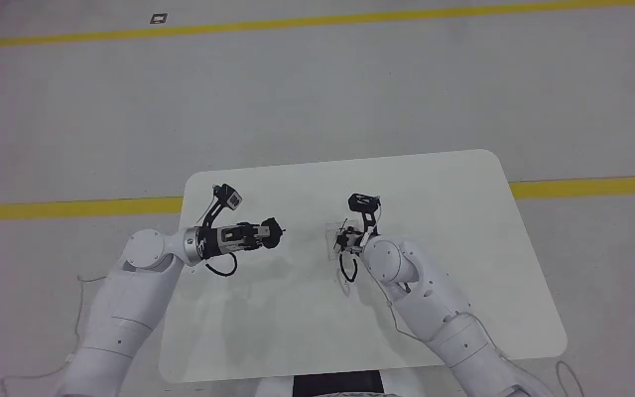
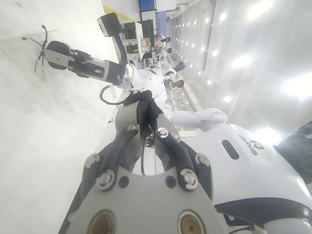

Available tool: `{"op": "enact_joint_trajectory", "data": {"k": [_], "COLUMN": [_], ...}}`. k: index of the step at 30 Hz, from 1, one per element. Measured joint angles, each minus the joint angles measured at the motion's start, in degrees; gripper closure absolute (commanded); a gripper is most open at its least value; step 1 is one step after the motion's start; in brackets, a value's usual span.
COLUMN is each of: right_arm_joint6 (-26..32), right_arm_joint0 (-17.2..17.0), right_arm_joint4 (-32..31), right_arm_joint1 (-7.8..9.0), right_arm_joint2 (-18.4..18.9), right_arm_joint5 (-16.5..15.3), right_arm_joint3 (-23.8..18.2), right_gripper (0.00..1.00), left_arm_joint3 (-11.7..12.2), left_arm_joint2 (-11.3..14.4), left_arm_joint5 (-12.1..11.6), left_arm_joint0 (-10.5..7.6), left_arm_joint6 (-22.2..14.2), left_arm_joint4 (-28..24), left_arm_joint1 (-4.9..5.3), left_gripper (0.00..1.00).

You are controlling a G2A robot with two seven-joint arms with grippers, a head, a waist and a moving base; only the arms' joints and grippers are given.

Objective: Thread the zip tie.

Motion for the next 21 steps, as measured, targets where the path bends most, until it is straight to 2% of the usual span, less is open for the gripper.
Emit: {"op": "enact_joint_trajectory", "data": {"k": [12, 21], "right_arm_joint6": [-0.9, -1.5], "right_arm_joint0": [1.0, 2.0], "right_arm_joint4": [1.5, 2.6], "right_arm_joint1": [-0.19, -0.38], "right_arm_joint2": [-0.7, -1.1], "right_arm_joint5": [-0.7, -1.1], "right_arm_joint3": [2.0, 3.8], "right_gripper": [0.78, 0.89], "left_arm_joint3": [0.0, 0.0], "left_arm_joint2": [0.0, 0.0], "left_arm_joint5": [0.0, 0.0], "left_arm_joint0": [0.00, 0.00], "left_arm_joint6": [0.0, 0.0], "left_arm_joint4": [0.0, 0.0], "left_arm_joint1": [0.00, 0.00], "left_gripper": [1.00, 1.00]}}
